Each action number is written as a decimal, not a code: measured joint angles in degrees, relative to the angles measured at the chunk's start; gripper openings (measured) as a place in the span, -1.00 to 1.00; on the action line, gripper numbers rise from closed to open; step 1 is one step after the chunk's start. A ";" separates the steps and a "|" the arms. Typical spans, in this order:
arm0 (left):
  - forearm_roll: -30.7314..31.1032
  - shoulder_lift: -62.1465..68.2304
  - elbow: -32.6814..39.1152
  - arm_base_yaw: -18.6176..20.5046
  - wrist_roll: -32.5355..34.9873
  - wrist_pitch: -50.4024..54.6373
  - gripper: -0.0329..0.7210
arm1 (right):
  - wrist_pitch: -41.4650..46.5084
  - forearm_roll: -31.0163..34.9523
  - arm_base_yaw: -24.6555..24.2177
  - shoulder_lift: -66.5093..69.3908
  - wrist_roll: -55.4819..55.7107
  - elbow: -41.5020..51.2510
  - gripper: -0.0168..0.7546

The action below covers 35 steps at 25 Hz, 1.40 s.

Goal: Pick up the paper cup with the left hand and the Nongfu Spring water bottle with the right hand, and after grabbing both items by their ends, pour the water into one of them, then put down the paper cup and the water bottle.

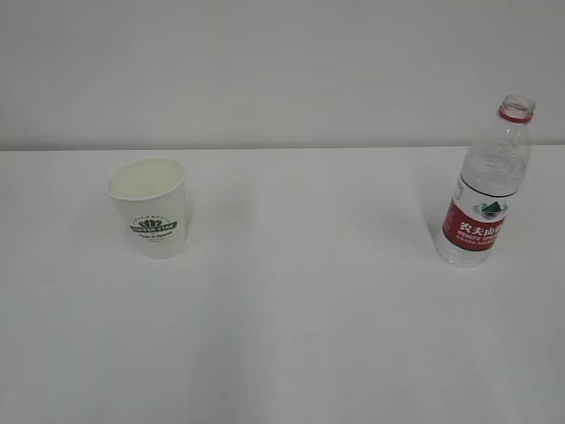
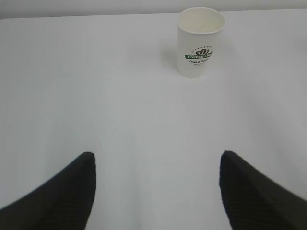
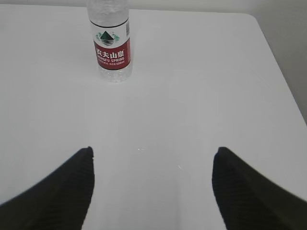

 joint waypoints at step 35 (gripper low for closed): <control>0.00 0.00 0.00 0.00 0.00 -0.15 0.65 | 0.00 0.00 0.00 0.00 0.00 0.00 0.55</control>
